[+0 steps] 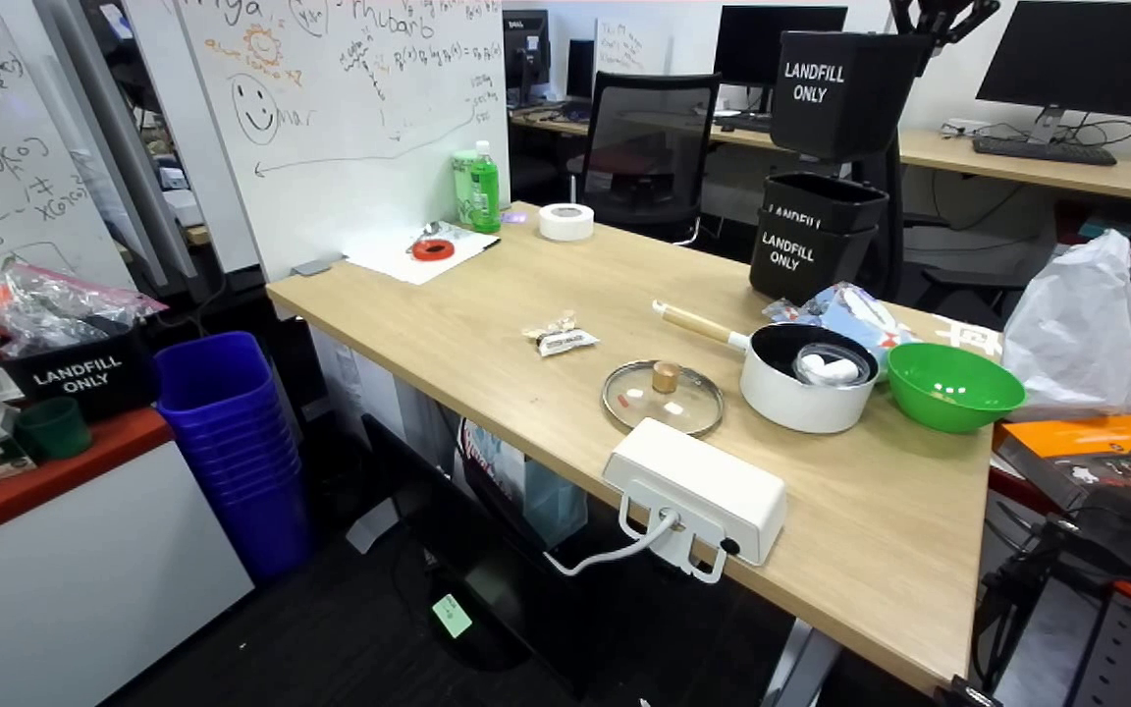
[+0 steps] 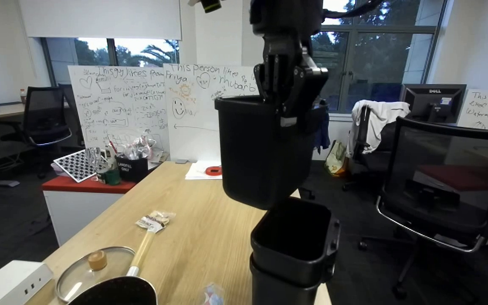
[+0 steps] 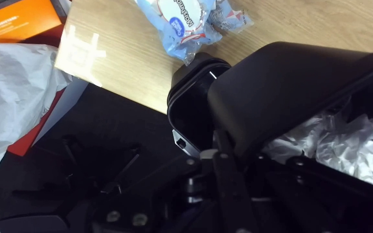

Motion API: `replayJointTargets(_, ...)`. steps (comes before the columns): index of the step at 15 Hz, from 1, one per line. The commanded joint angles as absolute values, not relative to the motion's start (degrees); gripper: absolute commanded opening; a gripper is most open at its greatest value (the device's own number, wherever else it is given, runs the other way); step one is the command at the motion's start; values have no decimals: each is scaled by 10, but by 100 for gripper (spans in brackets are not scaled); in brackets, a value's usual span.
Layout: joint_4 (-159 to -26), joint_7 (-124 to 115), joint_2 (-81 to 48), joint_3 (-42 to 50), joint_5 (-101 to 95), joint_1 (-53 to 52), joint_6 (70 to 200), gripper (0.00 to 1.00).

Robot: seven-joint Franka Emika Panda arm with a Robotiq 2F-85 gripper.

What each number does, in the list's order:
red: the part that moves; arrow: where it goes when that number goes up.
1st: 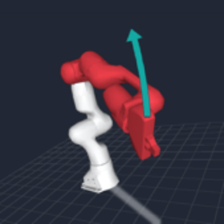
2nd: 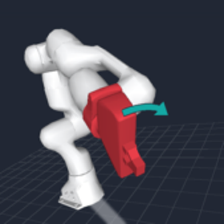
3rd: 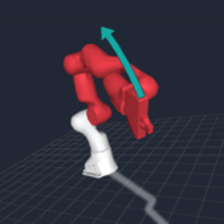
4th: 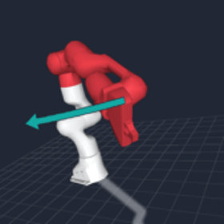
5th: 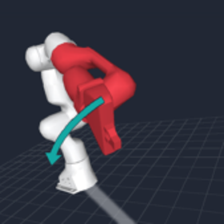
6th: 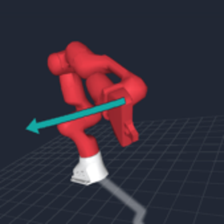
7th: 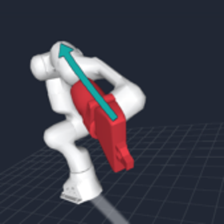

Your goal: Stack the lone bin with the rest of the bins

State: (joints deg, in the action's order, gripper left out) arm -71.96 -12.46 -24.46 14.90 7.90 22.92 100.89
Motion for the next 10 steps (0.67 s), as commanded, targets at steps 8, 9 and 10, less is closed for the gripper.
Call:
replayJointTargets(8,-644,-191,-324,158,80,243,1065,1)
replayJointTargets(9,-643,-192,-325,160,76,243,1067,1)
replayJointTargets(10,-644,-189,-324,163,73,244,1067,1)
